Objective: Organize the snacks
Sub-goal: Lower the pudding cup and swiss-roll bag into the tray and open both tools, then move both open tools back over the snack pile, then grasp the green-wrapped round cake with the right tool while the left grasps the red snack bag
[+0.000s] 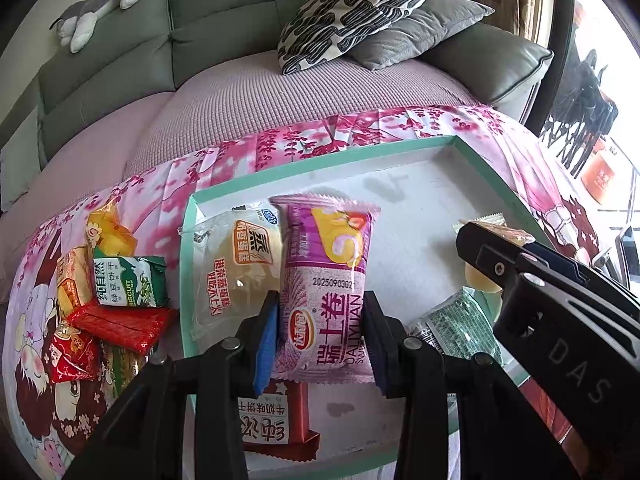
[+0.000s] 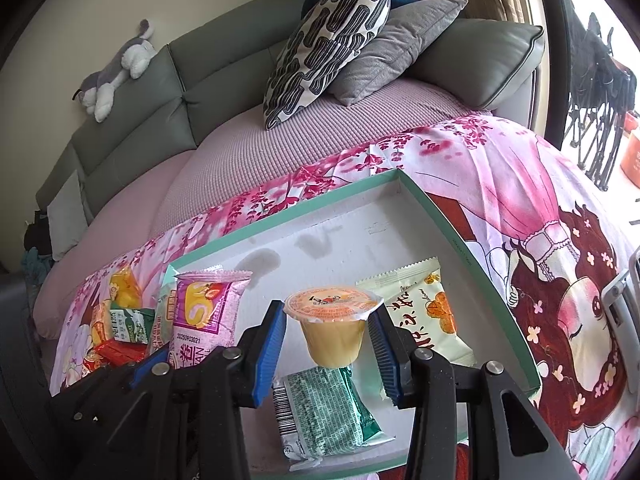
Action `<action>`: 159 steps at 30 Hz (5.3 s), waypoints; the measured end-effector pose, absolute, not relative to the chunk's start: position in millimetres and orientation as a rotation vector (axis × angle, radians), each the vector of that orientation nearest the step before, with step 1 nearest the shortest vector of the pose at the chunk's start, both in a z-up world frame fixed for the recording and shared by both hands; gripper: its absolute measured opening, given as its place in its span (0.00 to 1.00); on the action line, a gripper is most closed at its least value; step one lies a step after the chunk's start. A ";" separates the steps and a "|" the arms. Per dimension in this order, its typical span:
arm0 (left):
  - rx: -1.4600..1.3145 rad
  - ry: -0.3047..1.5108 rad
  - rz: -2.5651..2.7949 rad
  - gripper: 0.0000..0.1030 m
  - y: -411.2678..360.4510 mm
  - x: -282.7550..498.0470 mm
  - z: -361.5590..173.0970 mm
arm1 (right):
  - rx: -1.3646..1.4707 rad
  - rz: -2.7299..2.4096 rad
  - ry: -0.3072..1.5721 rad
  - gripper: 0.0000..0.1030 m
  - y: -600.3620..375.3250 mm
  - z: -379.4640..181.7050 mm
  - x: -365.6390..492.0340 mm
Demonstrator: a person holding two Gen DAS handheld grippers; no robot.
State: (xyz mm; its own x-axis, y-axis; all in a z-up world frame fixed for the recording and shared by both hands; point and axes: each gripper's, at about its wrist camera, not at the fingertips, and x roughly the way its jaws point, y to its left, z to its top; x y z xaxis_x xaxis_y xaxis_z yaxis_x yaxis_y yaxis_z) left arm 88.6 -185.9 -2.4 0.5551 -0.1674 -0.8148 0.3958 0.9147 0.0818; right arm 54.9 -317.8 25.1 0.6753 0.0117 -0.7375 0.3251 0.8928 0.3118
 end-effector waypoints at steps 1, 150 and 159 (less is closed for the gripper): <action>0.270 0.928 -0.337 0.50 -185.9 88.1 -1.8 | 0.444 -0.184 0.817 0.45 -317.9 25.2 55.0; -0.322 1.109 0.023 0.59 102.3 134.5 -7.8 | 0.104 0.258 1.051 0.53 -51.1 -9.1 102.8; -0.319 1.057 0.024 0.59 103.7 125.8 11.0 | 0.136 0.302 0.997 0.53 -52.1 15.5 91.8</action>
